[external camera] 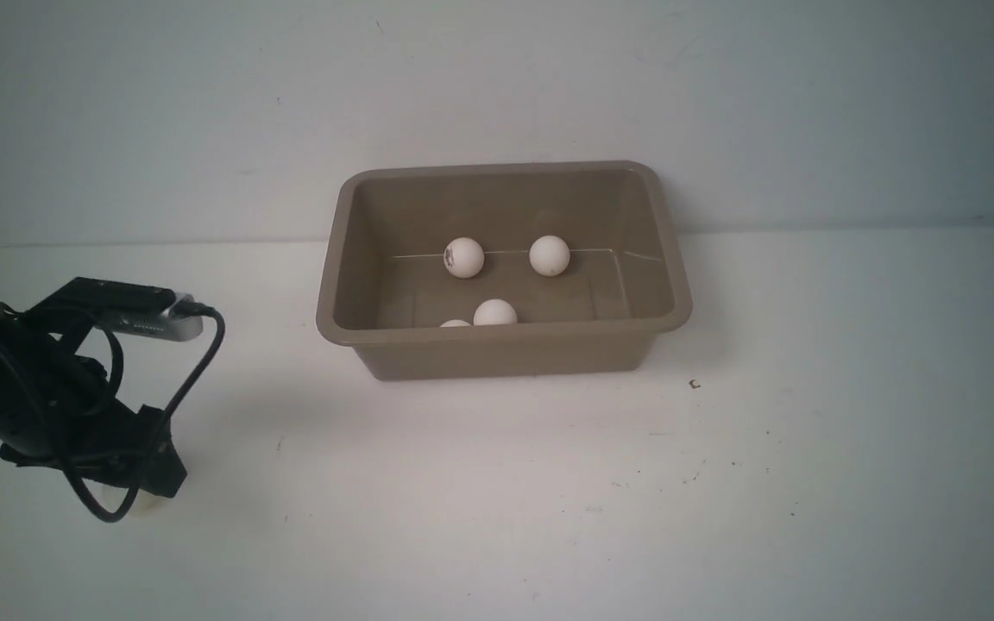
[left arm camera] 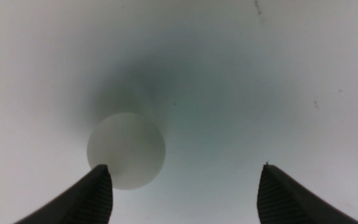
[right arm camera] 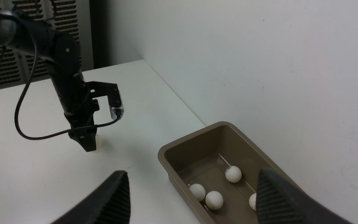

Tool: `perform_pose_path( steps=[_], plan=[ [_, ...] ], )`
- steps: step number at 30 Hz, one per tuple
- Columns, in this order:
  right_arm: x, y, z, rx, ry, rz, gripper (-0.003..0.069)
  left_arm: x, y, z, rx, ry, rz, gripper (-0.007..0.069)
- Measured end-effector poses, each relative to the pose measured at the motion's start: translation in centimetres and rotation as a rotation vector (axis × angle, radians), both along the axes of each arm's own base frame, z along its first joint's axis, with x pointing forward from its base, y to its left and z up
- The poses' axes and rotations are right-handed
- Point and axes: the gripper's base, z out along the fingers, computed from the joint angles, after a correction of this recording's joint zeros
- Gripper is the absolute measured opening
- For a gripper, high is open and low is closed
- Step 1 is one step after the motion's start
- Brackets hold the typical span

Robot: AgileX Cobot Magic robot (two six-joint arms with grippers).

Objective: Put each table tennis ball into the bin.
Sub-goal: Use the left arm to clamp the table tennis ball closest to it

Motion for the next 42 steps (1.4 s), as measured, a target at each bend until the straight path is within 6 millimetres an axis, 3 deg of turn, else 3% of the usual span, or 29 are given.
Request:
perform_pose_path(
  steps=[6, 10, 15, 16, 18, 22, 26, 27, 32, 34, 38, 42],
  plan=[
    [-0.1, 0.0, -0.1, -0.007, 0.011, 0.009, 0.0494, 1.1, 0.8, -2.0, 0.071, -0.013, 0.021, 0.0559],
    [-0.2, 0.1, -0.2, -0.009, 0.020, 0.018, 0.0494, 1.5, 1.6, -4.2, 0.132, 0.032, 0.053, 0.0492],
    [-0.5, 0.1, -0.2, -0.012, 0.026, 0.027, 0.0494, 1.9, 2.1, -4.9, 0.167, 0.027, 0.121, 0.0286],
    [-0.7, 0.0, -0.1, -0.010, 0.023, 0.029, 0.0494, 2.1, 1.7, -4.7, 0.169, 0.000, 0.098, 0.0176],
    [-0.8, 0.0, -0.1, -0.008, 0.022, 0.032, 0.0494, 2.4, 0.8, -4.2, 0.164, -0.045, 0.040, 0.0062],
    [-0.8, 0.0, -0.1, -0.009, 0.027, 0.037, 0.0494, 3.5, -1.9, -2.6, 0.080, -0.128, -0.055, -0.0001],
    [-0.8, 0.0, -0.1, -0.007, 0.027, 0.038, 0.0494, 4.3, -3.7, -1.0, 0.011, -0.204, -0.098, -0.0004],
    [-0.8, 0.0, -0.1, -0.008, 0.028, 0.039, 0.0494, 4.6, -4.4, 0.6, -0.019, -0.269, -0.116, -0.0004],
    [-0.9, 0.1, -0.1, -0.010, 0.033, 0.043, 0.0493, 5.6, -4.2, 4.7, 0.010, -0.422, -0.155, 0.0000],
    [-0.9, 0.1, -0.1, -0.012, 0.035, 0.044, 0.0493, 5.9, -3.9, 5.0, 0.031, -0.447, -0.156, 0.0011],
    [-0.9, 0.1, -0.2, -0.017, 0.040, 0.048, 0.0493, 7.3, -3.0, 4.9, 0.129, -0.532, -0.203, 0.0144],
    [-1.0, 0.1, -0.3, -0.020, 0.044, 0.051, 0.0493, 9.7, -2.9, 3.2, 0.143, -0.548, -0.260, 0.0372]
  ],
)
